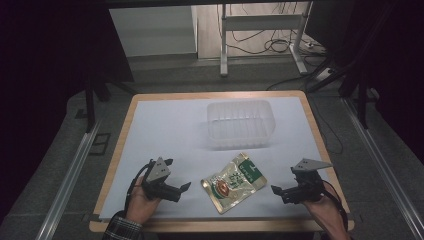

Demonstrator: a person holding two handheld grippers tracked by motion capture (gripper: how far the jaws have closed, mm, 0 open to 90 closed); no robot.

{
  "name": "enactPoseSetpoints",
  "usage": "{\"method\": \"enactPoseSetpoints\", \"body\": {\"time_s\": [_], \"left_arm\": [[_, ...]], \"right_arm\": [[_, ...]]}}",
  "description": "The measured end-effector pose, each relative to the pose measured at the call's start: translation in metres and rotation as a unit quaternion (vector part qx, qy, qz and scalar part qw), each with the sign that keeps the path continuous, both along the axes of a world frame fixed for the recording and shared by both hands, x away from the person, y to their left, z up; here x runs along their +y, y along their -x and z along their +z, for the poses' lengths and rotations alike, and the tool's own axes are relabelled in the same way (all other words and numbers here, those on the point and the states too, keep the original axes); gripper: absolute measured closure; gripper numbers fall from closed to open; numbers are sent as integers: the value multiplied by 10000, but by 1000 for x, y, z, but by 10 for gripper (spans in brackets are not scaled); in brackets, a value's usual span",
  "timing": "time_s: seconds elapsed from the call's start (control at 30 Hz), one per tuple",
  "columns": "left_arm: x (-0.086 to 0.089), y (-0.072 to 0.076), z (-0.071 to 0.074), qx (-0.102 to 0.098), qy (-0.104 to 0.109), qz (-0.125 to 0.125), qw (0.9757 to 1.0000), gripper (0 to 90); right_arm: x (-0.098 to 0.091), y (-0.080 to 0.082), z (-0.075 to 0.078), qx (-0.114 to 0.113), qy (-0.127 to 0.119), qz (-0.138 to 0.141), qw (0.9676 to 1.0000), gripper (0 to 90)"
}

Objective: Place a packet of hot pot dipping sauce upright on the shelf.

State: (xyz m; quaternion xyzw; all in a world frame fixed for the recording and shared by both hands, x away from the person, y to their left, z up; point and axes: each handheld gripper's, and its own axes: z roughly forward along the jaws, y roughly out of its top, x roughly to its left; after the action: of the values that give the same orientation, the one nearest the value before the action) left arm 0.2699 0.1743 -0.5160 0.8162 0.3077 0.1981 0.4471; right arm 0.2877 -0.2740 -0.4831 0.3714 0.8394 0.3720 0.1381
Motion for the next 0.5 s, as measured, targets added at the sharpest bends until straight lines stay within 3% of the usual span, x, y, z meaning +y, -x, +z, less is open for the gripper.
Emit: {"method": "enactPoseSetpoints", "body": {"time_s": [0.2,0.5], "left_arm": [[0,0,0,6,-2,-9,10000,0],[-1,0,0,9,-42,-27,10000,0]], "right_arm": [[9,-12,-2,89,-159,41,9998,0],[23,-25,-7,92,-8,170,9998,2]]}}
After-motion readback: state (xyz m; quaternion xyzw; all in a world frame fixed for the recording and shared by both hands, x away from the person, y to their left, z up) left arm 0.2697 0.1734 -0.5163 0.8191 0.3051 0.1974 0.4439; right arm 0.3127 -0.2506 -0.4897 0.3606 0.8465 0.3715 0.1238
